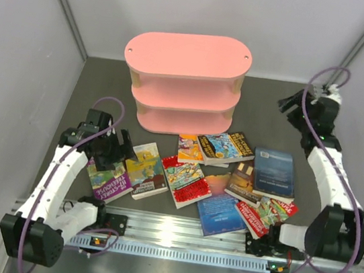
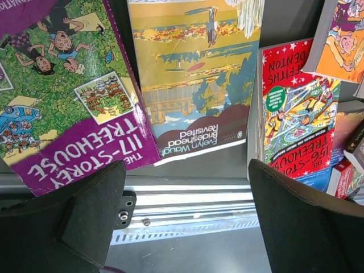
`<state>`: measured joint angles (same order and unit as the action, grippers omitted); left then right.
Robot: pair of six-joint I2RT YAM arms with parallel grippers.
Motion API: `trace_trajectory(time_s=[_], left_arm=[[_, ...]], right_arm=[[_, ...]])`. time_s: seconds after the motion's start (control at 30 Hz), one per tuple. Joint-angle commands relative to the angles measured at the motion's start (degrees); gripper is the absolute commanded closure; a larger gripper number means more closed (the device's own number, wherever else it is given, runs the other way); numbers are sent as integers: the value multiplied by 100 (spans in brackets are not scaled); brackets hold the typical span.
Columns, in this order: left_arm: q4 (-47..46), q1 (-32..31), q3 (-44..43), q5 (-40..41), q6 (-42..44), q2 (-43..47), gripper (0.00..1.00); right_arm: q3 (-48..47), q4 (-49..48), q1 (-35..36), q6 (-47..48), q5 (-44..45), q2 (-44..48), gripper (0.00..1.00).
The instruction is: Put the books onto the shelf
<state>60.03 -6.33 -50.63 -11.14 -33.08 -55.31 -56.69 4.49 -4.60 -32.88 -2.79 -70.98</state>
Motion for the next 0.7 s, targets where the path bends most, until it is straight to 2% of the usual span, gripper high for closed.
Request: trace_trajectory(time_s=[0.0,0.07,0.13,0.23,0.47,0.67], left_arm=[[-308,-44,-78,-38,-23,-6,6],[-308,-53,-87,-29,3,64,6],[-308,-53,-79,-20,21,169,6],[-290,-62,0,6,47,344,6],[-97,-123,89,103,135,644,6],[-44,-202,62,156,170,679,6]], right_arm=[[59,1608,827,-1359,-2024,-619,22],[637,942,1484,-1904,-2076,-357,14],[904,677,1882,-2421,-1902,57,4],[1308,457,2332,-3011,-1463,418,0],[1643,640,2411,-3443,-707,462,0],[1547,1633,2525,-3857,-258,76,0]])
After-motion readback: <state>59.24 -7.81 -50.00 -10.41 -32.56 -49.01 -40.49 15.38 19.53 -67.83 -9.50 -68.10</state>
